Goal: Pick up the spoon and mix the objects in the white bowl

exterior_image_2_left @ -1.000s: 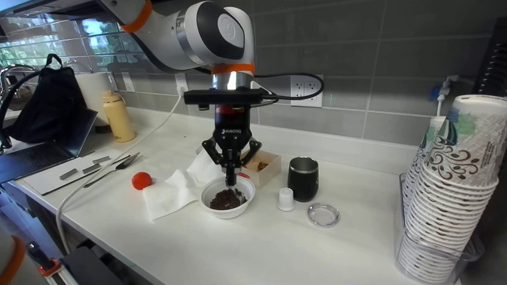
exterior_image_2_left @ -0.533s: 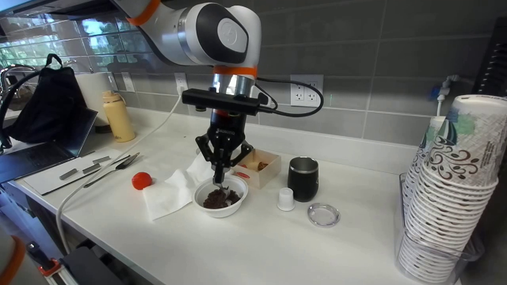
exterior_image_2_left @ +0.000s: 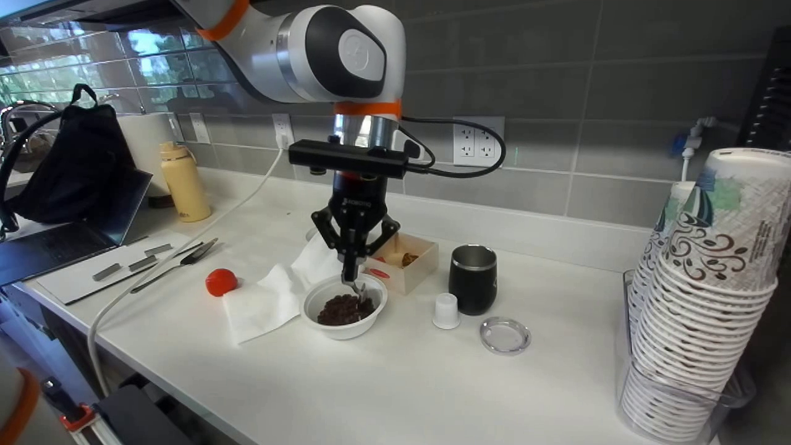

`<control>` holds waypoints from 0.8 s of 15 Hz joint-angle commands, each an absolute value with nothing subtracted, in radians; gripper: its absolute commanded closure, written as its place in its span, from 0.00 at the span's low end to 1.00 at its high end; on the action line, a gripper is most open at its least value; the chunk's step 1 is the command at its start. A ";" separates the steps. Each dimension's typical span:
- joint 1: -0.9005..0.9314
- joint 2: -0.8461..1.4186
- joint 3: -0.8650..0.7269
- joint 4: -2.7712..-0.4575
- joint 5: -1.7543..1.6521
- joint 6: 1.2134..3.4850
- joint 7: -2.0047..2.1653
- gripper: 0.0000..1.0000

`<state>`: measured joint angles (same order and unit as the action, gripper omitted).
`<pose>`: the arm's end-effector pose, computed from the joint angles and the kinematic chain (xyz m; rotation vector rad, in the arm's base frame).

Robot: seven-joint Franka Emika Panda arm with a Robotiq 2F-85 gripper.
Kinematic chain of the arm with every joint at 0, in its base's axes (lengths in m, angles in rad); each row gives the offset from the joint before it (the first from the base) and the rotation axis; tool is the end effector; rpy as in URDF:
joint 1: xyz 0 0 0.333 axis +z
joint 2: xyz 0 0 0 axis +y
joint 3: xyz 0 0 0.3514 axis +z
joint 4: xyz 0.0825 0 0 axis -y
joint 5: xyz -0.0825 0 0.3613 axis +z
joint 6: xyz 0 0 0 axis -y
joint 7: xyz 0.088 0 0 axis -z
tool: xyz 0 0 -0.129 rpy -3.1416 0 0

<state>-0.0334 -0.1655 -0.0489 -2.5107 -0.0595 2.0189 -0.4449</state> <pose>0.3799 -0.0359 0.3491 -2.9948 -0.6058 0.5020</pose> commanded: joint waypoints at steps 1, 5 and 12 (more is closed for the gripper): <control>-0.023 -0.201 -0.035 -2.520 -0.144 2.009 -0.409 0.99; -0.008 -0.235 -0.022 -2.520 -0.176 1.926 -0.435 0.99; 0.026 -0.218 -0.029 -2.498 -0.141 1.777 -0.520 0.99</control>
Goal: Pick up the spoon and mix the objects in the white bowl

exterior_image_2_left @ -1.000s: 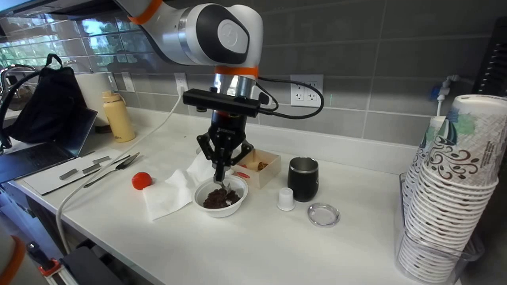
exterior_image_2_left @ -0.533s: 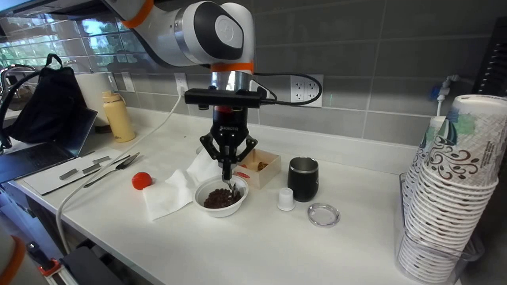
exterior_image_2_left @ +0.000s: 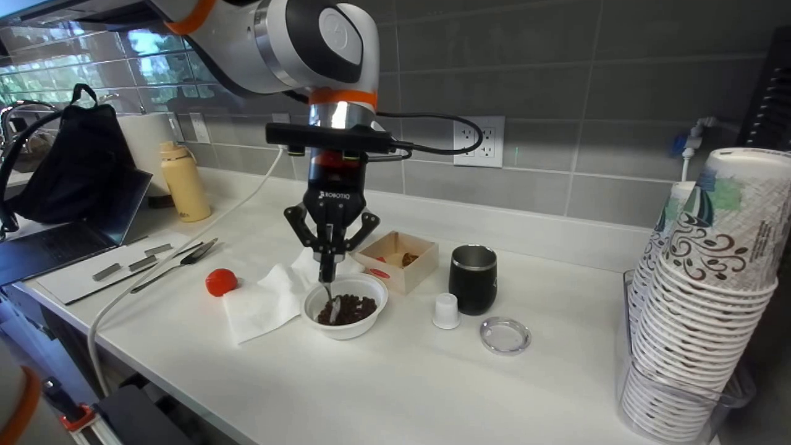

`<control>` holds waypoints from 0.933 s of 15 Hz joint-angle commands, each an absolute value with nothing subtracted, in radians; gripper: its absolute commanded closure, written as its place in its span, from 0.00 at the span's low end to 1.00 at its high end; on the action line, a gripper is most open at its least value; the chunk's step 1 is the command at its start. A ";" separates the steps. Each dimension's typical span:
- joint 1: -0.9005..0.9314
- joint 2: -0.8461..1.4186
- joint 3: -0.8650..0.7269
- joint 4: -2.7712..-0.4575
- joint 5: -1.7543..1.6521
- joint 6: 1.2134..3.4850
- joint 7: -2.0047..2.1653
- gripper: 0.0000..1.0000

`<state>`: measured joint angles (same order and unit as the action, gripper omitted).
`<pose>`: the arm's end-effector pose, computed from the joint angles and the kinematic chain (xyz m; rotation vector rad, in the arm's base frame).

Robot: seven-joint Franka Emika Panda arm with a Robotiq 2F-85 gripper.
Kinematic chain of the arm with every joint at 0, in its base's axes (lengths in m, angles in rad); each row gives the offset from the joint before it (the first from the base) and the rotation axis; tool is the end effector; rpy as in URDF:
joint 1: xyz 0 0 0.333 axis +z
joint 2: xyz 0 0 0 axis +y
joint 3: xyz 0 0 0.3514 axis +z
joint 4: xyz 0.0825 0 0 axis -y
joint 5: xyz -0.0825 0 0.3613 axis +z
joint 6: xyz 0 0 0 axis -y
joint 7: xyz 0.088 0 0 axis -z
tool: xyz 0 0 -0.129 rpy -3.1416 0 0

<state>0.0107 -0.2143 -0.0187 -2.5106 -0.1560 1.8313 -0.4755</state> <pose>0.3524 -0.0186 0.3620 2.9197 0.8157 -0.7460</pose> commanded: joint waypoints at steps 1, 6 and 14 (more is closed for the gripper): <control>0.026 -0.215 -0.028 -2.500 -0.143 1.789 -0.513 0.99; 0.021 -0.212 -0.038 -2.508 -0.105 1.913 -0.494 0.99; -0.008 -0.212 -0.019 -2.530 -0.300 2.062 -0.335 0.99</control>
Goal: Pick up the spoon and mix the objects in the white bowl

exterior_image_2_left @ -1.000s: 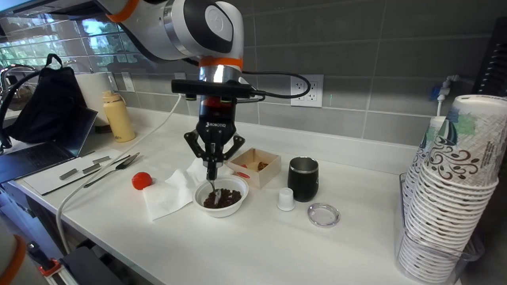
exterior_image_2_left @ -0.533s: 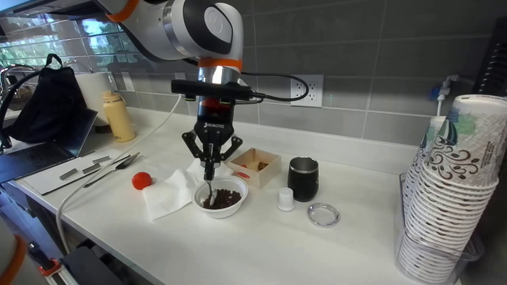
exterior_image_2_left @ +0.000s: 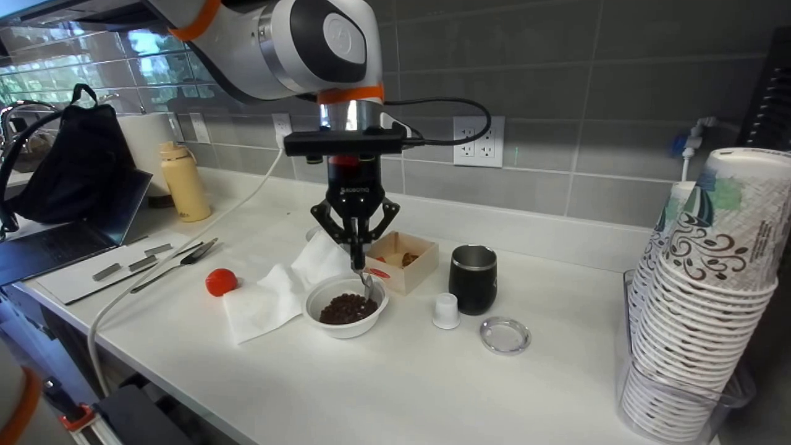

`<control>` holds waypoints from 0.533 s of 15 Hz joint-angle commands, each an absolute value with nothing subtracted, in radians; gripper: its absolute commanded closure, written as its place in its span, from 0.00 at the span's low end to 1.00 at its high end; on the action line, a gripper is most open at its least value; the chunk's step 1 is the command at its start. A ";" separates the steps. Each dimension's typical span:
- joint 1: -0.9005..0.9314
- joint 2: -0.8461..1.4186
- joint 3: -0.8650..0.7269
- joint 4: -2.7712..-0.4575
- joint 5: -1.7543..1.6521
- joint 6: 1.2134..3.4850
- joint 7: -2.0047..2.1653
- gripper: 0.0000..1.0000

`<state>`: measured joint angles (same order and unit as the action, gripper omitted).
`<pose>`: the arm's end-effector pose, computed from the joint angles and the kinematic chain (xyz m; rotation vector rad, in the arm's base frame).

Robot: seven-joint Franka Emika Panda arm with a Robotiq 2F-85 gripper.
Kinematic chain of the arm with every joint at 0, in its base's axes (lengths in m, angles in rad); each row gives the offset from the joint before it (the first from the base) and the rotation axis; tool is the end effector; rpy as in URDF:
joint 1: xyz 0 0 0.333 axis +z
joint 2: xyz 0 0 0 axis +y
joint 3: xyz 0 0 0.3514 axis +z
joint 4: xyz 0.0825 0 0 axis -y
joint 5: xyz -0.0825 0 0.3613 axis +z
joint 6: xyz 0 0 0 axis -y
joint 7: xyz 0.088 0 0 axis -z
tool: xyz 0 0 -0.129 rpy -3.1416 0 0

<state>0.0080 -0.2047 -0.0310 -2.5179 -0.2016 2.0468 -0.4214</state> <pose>0.3829 -0.0236 0.3637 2.9120 0.7692 -0.4458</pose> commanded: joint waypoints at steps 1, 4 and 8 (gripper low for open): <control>-0.011 -0.211 -0.016 -2.531 -0.335 2.053 -0.308 0.99; -0.005 -0.213 -0.014 -2.525 -0.372 1.989 -0.281 0.99; 0.011 -0.203 -0.029 -2.501 -0.273 1.872 -0.369 0.99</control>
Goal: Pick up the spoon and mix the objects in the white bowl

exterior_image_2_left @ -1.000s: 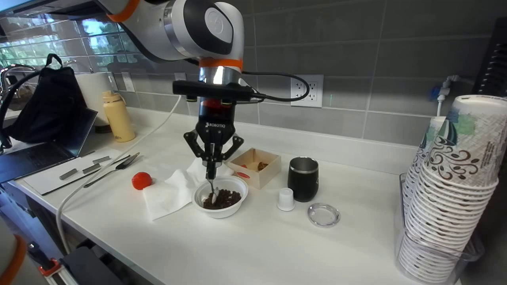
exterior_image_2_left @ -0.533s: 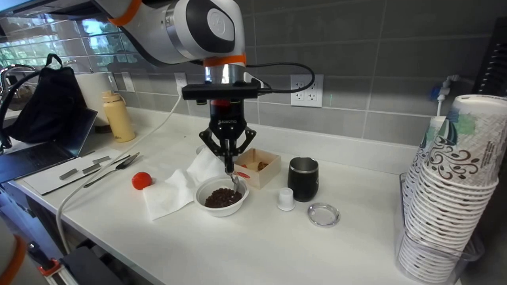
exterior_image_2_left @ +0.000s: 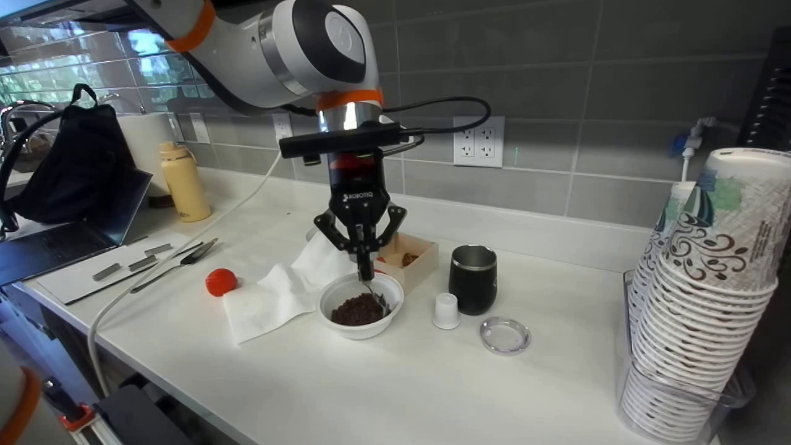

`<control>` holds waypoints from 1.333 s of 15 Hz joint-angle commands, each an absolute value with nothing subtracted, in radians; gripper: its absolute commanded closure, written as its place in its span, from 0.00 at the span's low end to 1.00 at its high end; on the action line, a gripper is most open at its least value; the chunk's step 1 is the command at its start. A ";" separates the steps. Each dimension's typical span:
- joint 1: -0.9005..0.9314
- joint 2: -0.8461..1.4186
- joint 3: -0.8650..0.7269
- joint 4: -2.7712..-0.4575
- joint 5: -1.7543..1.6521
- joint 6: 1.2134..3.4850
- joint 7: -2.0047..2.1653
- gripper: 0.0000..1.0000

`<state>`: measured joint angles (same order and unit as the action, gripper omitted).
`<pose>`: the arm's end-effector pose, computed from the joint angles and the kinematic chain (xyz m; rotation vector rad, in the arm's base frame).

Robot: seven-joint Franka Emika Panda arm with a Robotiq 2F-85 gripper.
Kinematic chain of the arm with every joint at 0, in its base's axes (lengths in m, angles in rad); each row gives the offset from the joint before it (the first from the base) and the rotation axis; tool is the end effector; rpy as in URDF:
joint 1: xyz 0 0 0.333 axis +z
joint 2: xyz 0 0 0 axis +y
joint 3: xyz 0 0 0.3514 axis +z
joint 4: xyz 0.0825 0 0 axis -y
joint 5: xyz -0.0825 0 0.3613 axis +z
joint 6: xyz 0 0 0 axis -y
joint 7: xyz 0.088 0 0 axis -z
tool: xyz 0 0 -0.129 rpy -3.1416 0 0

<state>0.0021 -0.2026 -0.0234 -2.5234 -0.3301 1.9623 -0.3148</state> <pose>0.3703 -0.0356 0.3595 2.7929 0.6793 -0.5776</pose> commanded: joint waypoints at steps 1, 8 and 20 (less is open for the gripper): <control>0.013 -0.199 -0.034 -2.495 -0.243 1.851 -0.387 0.99; 0.008 -0.162 -0.065 -2.465 -0.042 1.790 -0.492 0.99; 0.007 -0.198 -0.034 -2.485 -0.177 1.874 -0.398 0.99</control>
